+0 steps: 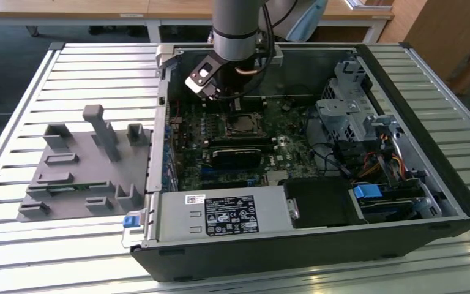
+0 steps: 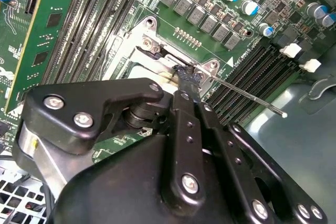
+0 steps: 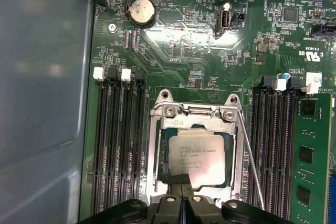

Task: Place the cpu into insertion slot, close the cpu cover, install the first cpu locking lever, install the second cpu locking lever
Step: 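Close the cpu cover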

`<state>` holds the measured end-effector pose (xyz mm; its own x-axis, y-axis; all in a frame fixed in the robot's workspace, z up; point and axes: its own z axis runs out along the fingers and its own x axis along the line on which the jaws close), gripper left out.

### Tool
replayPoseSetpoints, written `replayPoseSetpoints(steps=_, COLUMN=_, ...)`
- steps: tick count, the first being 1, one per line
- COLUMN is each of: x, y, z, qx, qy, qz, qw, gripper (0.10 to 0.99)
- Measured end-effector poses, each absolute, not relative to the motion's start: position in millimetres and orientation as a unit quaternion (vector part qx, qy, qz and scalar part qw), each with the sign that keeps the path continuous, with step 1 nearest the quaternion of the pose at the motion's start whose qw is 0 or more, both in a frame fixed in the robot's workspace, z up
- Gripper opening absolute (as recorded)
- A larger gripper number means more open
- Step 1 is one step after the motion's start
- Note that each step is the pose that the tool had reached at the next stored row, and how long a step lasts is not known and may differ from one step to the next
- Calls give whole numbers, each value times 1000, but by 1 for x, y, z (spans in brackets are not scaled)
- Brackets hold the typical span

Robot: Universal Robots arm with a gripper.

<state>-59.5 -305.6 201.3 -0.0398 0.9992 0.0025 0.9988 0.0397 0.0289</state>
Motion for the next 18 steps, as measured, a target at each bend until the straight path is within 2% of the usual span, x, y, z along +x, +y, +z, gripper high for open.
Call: replayPoseSetpoints(steps=18, x=-62, y=-307, z=202, qx=693, qy=721, qz=15, qw=14, gripper=106)
